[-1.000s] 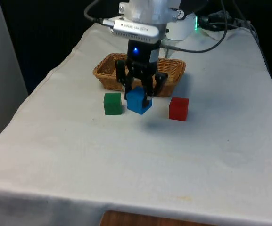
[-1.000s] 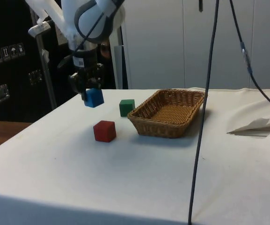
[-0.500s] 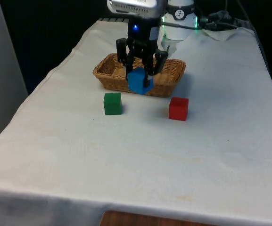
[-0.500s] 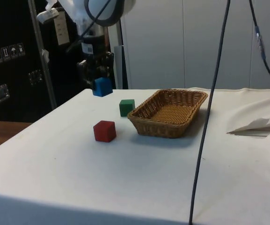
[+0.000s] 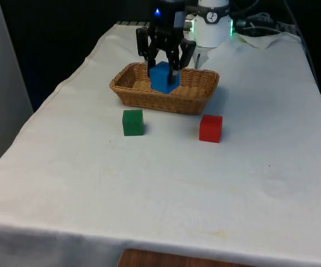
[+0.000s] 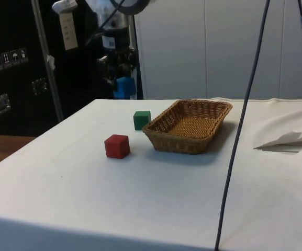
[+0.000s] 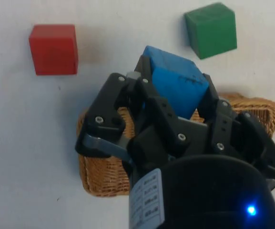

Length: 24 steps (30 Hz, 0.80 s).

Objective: Pick up the blue cube and place it into the basket.

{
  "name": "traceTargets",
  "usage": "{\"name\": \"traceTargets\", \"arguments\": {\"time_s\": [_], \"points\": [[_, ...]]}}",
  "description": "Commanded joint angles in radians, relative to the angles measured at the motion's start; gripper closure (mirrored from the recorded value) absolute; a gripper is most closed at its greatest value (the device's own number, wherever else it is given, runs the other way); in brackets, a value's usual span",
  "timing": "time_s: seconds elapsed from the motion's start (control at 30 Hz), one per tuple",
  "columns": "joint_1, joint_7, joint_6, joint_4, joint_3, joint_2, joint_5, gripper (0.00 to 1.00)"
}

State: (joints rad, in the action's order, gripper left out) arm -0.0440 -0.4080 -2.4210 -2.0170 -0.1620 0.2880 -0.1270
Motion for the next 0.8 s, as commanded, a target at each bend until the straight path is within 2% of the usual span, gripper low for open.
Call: {"name": "traceTargets", "arguments": {"time_s": [0.0, 0.5, 0.73, 0.77], "points": [[-0.001, -0.002, 0.000, -0.018, -0.004, -0.020, -0.006, 0.97], [0.004, 0.006, 0.006, -0.147, -0.008, -0.152, -0.001, 0.97], [0.008, 0.005, -0.005, -0.244, -0.011, -0.238, -0.013, 0.97], [0.007, 0.009, 0.005, -0.228, -0.008, -0.225, -0.002, 0.97]]}}
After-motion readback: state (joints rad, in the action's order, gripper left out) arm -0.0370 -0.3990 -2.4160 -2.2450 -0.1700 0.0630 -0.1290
